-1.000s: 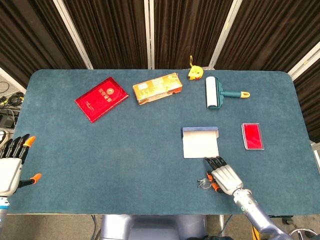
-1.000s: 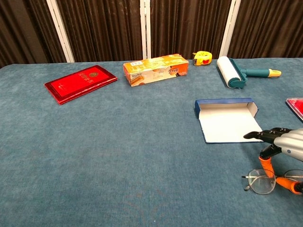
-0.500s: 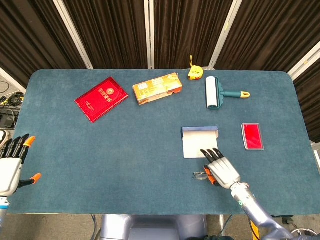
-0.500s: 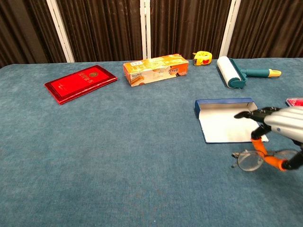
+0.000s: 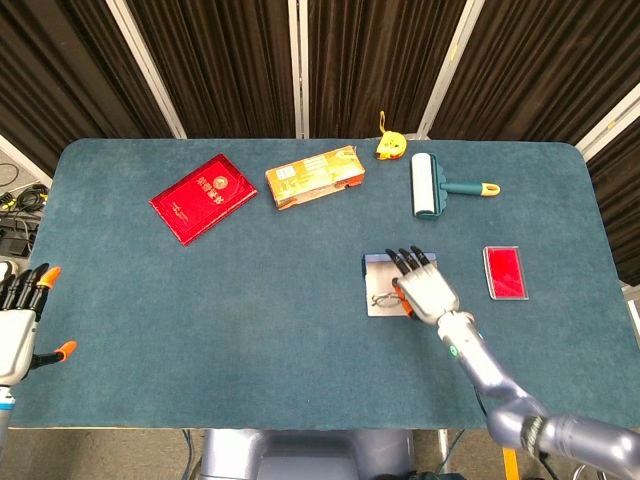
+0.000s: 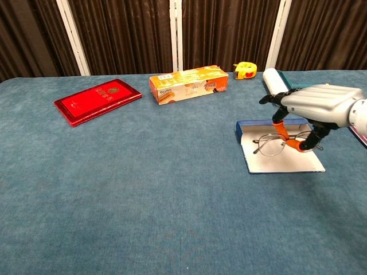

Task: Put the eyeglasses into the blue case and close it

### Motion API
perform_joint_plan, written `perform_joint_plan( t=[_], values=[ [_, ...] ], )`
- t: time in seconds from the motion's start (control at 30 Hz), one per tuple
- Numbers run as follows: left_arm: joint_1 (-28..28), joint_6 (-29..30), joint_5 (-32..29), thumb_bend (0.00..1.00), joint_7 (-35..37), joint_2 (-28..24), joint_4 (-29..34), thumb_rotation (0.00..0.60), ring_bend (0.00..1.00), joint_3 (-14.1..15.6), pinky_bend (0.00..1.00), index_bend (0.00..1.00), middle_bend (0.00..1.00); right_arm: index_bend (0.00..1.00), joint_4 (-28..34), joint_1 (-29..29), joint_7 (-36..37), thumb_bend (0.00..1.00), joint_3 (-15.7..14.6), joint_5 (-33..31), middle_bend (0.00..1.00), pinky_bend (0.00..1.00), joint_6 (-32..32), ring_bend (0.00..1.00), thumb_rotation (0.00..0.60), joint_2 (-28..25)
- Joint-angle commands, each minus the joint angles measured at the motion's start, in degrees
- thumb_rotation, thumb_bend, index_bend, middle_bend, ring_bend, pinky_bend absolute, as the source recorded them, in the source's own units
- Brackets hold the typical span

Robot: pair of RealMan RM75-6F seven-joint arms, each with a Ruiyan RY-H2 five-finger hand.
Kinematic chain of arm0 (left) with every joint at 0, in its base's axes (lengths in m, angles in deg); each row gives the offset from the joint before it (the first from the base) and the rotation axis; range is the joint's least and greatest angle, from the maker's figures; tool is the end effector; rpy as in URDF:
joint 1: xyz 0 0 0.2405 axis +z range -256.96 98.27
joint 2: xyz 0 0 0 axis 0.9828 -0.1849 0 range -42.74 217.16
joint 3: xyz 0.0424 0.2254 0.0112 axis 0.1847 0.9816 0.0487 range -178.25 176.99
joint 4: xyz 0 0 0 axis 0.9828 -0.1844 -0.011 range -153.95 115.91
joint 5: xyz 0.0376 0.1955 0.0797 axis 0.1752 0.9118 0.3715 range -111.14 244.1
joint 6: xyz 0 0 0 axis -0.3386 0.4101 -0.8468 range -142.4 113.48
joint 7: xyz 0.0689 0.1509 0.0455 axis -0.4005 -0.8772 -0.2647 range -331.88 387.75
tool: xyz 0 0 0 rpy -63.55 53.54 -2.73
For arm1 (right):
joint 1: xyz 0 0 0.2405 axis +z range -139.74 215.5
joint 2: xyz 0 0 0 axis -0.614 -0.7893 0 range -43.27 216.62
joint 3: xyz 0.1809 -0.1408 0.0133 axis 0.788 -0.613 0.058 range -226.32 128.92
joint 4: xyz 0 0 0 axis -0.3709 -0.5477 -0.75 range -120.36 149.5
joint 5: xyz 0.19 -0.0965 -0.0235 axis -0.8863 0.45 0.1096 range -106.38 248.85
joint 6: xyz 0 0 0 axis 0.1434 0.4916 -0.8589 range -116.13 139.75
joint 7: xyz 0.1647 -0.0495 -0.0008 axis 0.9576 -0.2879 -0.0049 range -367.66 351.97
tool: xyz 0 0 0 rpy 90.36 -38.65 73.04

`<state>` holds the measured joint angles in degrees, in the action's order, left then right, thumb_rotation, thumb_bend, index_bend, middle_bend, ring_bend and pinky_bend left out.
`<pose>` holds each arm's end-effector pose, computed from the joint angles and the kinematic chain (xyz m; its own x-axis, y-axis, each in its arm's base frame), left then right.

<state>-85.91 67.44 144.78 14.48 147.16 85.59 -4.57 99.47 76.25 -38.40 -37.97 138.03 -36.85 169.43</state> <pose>-0.2667 0.2147 0.1450 0.4643 0.0608 0.8836 0.8817 0.0630 -0.4676 -0.1601 -0.3521 -0.0125 0.6759 -0.2233 0.7023 -0.7170 -0.4196 0.5567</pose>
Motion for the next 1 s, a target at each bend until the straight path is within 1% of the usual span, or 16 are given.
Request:
perform_joint_plan(
  t=[0.03, 0.2, 0.33, 0.53, 0.57, 0.63, 0.7, 0.73, 0.8, 0.83, 0.9, 1.0],
  values=[
    [-0.3, -0.5, -0.9, 0.00, 0.1, 0.1, -0.5, 0.600, 0.00, -0.3, 0.00, 0.00, 0.00, 0.64, -4.1, 2.5, -1.3, 0.39, 0.8, -2.7, 0.00, 0.00, 2.0, 0.00, 0.600, 2.6],
    [-1.0, -2.1, -3.6, 0.00, 0.2, 0.5, -1.7, 0.600, 0.00, -1.1, 0.00, 0.00, 0.00, 0.63, -10.2, 4.6, -1.4, 0.39, 0.6, -5.2, 0.00, 0.00, 3.6, 0.00, 0.600, 6.0],
    [-1.2, -2.5, -4.4, 0.00, -0.1, 0.8, -2.1, 0.600, 0.00, -1.2, 0.00, 0.00, 0.00, 0.63, -13.4, 5.8, -0.8, 0.39, 0.6, -6.7, 0.00, 0.00, 4.4, 0.00, 0.600, 7.5],
    [-1.5, -2.8, -5.1, 0.00, -0.7, 1.2, -2.4, 0.600, 0.00, -1.3, 0.00, 0.00, 0.00, 0.63, -15.9, 6.9, 0.1, 0.39, 0.6, -7.6, 0.00, 0.00, 4.7, 0.00, 0.600, 8.6],
    [-1.5, -2.8, -5.2, 0.00, -0.7, 1.2, -2.4, 0.600, 0.00, -1.3, 0.00, 0.00, 0.00, 0.62, -16.1, 7.0, 0.2, 0.38, 0.6, -7.7, 0.00, 0.00, 4.7, 0.00, 0.600, 8.7],
    [-1.6, -2.8, -5.3, 0.00, -0.8, 1.3, -2.5, 0.600, 0.00, -1.2, 0.00, 0.00, 0.00, 0.52, -16.4, 7.2, 0.4, 0.38, 0.5, -7.8, 0.00, 0.00, 4.7, 0.00, 0.600, 8.9],
    [-1.6, -2.9, -5.4, 0.00, -0.9, 1.3, -2.6, 0.600, 0.00, -1.2, 0.00, 0.00, 0.00, 0.32, -16.6, 7.3, 0.8, 0.37, 0.5, -7.8, 0.00, 0.00, 4.1, 0.00, 0.600, 9.1],
    [-1.7, -2.9, -5.4, 0.00, -1.0, 1.3, -2.6, 0.600, 0.00, -1.2, 0.00, 0.00, 0.00, 0.26, -16.7, 7.3, 0.9, 0.36, 0.5, -7.7, 0.00, 0.00, 3.8, 0.00, 0.600, 9.2],
    [-1.7, -2.9, -5.4, 0.00, -1.0, 1.4, -2.6, 0.600, 0.00, -1.1, 0.00, 0.00, 0.00, 0.09, -16.6, 7.1, 1.2, 0.30, 0.5, -7.3, 0.00, 0.00, 2.8, 0.00, 0.600, 9.3],
    [-1.7, -2.9, -5.4, 0.00, -1.0, 1.4, -2.7, 0.600, 0.00, -1.1, 0.00, 0.00, 0.00, 0.05, -16.6, 7.0, 1.3, 0.26, 0.5, -7.2, 0.00, 0.00, 2.3, 0.00, 0.600, 9.4],
    [-1.8, -3.0, -5.4, 0.00, -1.1, 1.5, -2.7, 0.600, 0.00, -1.1, 0.00, 0.00, 0.00, 0.00, -16.4, 6.7, 1.5, 0.15, 0.7, -6.6, 0.00, 0.00, 0.3, 0.00, 0.600, 9.5],
    [-1.9, -3.1, -5.4, 0.00, -1.2, 1.6, -2.8, 0.600, 0.00, -1.0, 0.00, 0.00, 0.00, 0.00, -15.6, 6.2, 1.5, 0.04, 0.9, -6.5, 0.00, 0.00, -1.7, 0.00, 0.600, 9.3]
  ],
)
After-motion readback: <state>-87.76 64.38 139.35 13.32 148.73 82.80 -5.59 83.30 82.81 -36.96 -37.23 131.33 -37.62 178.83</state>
